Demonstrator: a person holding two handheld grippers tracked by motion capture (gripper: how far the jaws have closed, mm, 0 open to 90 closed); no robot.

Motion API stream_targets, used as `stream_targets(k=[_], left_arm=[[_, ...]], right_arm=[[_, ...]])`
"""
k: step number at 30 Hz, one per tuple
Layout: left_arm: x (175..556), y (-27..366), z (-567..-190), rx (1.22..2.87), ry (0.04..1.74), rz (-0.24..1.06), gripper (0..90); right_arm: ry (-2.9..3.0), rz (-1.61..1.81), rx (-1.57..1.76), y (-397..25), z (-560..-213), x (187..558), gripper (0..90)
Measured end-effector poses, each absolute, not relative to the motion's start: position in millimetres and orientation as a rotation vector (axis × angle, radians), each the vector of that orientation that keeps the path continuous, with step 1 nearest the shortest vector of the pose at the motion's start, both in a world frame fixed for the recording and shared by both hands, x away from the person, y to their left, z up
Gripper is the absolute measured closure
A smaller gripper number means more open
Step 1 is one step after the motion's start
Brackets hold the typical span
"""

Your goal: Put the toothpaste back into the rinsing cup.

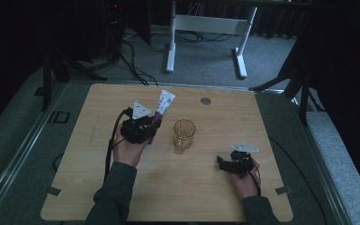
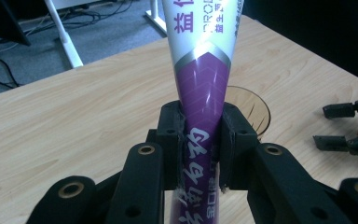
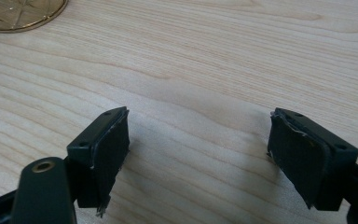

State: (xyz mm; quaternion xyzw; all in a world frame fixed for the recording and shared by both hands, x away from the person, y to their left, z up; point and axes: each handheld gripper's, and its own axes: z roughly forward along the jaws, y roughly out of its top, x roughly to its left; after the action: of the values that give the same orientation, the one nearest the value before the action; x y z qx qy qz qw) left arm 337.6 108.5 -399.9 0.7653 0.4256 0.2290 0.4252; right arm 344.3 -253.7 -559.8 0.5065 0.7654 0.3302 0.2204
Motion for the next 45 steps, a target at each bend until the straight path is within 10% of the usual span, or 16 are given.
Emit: stream_targets(k=[45], left_arm=[[355,87,-387,1.819,0.977,0.584,72.8]], right_arm=[[2.117,0.913,1.400,-254,-560,344,20.5]])
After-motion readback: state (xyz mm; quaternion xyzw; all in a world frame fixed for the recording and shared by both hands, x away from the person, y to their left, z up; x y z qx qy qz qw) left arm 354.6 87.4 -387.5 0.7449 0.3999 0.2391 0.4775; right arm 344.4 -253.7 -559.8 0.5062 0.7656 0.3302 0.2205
